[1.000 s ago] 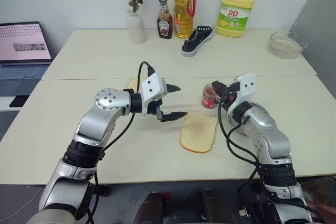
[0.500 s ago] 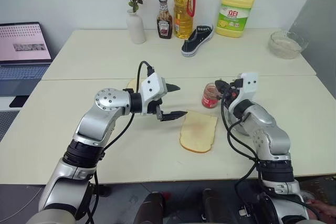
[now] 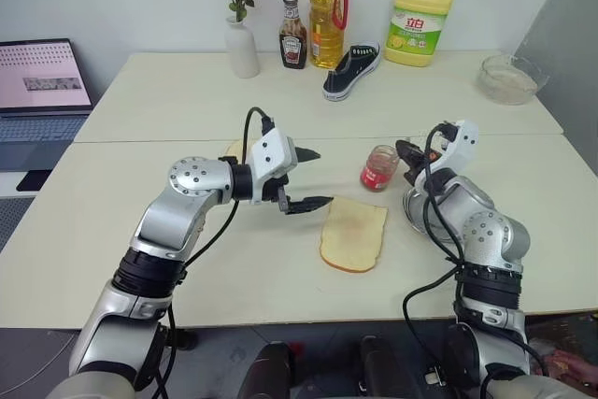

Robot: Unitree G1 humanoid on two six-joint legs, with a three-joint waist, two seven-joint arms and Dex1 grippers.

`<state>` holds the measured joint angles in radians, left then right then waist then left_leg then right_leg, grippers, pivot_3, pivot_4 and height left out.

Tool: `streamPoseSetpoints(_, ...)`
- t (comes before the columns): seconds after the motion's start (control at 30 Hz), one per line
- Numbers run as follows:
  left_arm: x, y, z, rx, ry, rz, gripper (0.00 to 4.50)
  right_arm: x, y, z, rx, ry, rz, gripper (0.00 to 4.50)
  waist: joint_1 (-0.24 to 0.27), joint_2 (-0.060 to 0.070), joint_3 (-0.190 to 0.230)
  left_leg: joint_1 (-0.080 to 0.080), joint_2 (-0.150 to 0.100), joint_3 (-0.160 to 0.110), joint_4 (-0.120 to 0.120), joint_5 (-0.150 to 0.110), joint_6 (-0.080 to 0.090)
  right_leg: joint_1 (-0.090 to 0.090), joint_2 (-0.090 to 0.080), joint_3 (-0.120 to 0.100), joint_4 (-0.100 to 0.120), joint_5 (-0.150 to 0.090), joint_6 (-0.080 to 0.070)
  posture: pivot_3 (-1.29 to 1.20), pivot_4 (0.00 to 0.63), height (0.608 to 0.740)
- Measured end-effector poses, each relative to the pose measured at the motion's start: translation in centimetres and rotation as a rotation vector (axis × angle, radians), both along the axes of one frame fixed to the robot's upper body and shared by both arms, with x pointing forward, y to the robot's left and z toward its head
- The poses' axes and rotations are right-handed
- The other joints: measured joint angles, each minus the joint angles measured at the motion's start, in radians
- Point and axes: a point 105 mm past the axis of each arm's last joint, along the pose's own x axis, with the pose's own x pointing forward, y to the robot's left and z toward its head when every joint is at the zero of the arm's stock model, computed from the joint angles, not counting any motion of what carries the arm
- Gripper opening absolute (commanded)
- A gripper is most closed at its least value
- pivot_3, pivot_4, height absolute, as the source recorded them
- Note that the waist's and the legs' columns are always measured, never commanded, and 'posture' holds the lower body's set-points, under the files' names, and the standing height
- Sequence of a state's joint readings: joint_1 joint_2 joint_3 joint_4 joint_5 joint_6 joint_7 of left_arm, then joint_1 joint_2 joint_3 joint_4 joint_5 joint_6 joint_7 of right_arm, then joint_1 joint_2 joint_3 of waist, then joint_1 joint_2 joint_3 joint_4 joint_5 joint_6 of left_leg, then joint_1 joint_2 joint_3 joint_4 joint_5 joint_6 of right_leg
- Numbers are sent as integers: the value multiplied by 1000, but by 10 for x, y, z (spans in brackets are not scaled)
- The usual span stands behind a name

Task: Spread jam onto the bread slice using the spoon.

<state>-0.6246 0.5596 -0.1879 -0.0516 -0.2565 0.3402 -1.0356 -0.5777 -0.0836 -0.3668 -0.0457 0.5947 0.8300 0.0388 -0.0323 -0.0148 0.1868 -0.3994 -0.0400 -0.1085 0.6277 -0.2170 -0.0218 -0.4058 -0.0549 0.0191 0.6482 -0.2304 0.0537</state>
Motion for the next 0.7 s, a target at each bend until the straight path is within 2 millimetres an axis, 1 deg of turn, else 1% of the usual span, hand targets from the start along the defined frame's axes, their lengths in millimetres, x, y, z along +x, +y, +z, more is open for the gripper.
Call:
streamPoseSetpoints(0.37, 2, -2, 2, -7, -10, -3, 4500, -1, -2, 2, 32, 27, -12, 24, 0, 0, 0, 0, 0, 0, 0, 0, 0, 0, 0, 0, 0, 0, 0, 0, 150, 740)
streamPoseSetpoints(0.43, 3, -2, 2, -7, -10, -1, 4500, 0, -2, 5, 43, 27, -14, 24, 0, 0, 0, 0, 0, 0, 0, 0, 0, 0, 0, 0, 0, 0, 0, 0, 150, 740)
streamPoseSetpoints(0.6, 3, -2, 2, -6, -16, -2, 4500, -1, -1, 20, 74, -4, -15, 24, 0, 0, 0, 0, 0, 0, 0, 0, 0, 0, 0, 0, 0, 0, 0, 0, 150, 740)
streamPoseSetpoints(0.7, 3, -2, 2, -6, -16, -2, 4500, -2, -1, 22, 81, -3, -16, 24, 0, 0, 0, -1, 0, 0, 0, 0, 0, 0, 0, 0, 0, 0, 0, 0, 150, 740)
